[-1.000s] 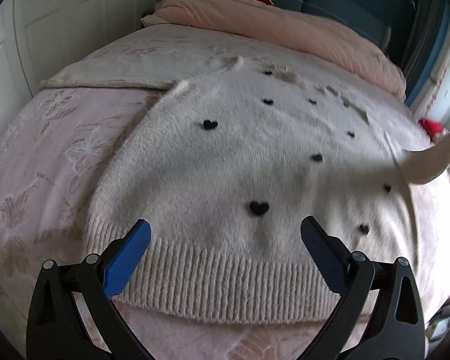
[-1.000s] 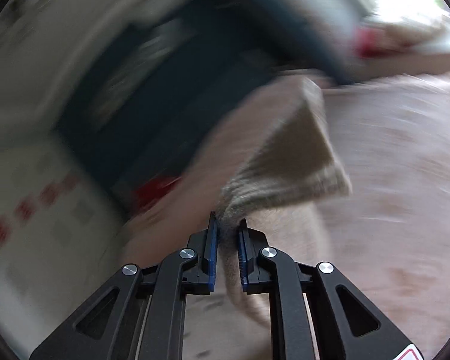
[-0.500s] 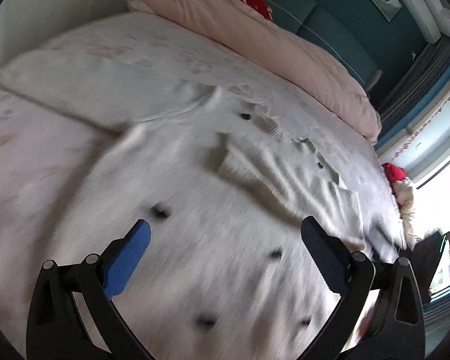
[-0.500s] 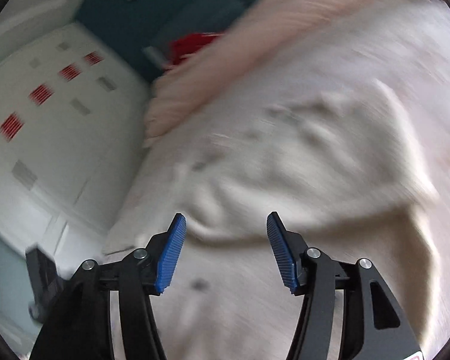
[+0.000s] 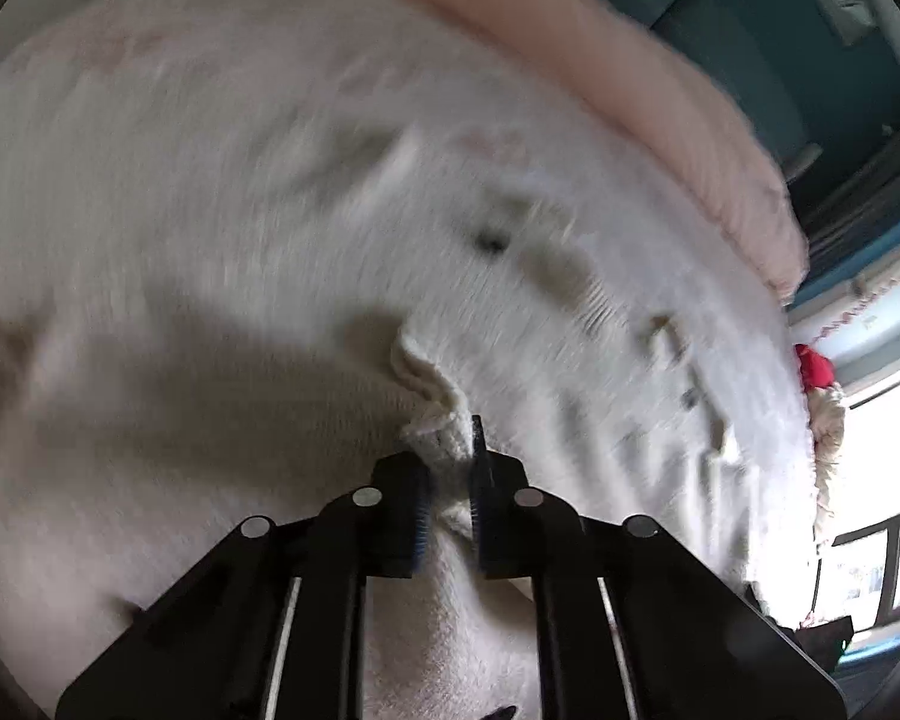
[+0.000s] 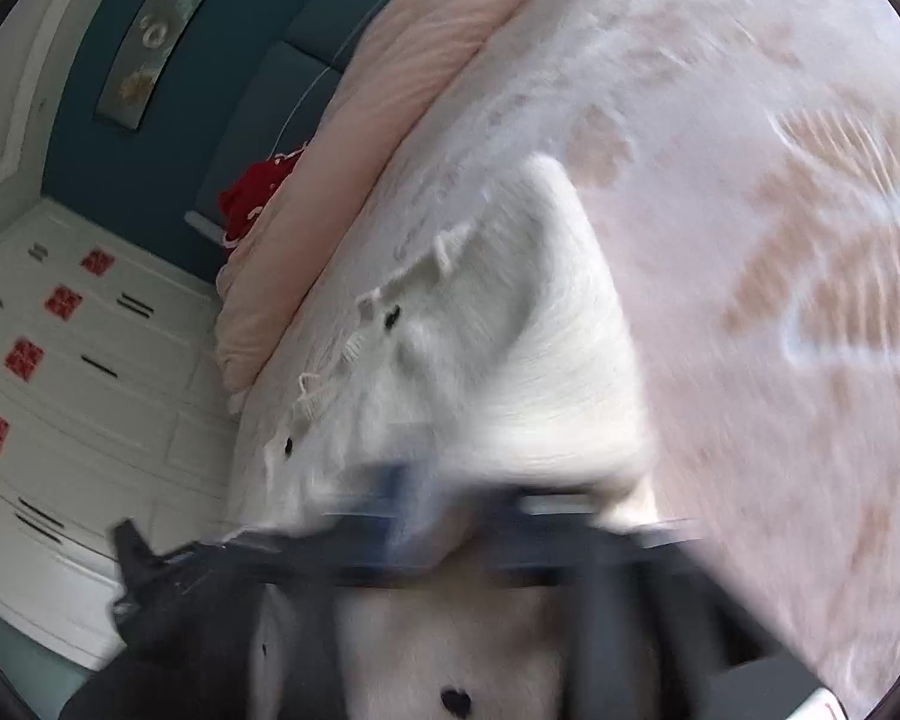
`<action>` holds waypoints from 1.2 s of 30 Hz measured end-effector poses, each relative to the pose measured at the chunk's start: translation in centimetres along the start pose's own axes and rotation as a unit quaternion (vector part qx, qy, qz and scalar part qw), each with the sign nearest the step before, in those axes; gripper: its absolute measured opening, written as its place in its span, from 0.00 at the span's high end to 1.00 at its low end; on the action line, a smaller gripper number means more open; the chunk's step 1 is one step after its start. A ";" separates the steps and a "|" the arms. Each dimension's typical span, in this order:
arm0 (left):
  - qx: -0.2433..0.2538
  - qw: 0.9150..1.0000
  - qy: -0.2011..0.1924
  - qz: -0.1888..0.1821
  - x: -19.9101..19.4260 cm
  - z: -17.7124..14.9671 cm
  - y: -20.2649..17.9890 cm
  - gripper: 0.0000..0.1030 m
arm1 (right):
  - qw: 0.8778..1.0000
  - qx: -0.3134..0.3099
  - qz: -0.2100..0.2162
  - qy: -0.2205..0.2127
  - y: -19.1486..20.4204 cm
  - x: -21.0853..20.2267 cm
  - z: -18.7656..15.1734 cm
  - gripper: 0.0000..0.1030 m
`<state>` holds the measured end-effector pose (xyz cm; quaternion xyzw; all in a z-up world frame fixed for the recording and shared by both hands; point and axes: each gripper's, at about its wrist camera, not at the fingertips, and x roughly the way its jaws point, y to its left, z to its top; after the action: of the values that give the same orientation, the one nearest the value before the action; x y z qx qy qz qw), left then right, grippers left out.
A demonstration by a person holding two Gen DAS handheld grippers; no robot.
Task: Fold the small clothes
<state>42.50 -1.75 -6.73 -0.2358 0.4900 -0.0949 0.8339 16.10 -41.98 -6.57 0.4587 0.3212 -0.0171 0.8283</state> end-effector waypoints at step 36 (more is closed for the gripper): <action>0.077 0.993 -0.088 0.018 0.7 -2.2 8.6 0.88 | 0.977 -0.125 -0.172 -0.003 1.6 6.2 0.2 1.00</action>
<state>40.30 4.85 -12.34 -0.1700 0.4096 -0.0963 0.8911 21.66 -39.51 -8.70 0.2899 0.3925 -0.1204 0.8645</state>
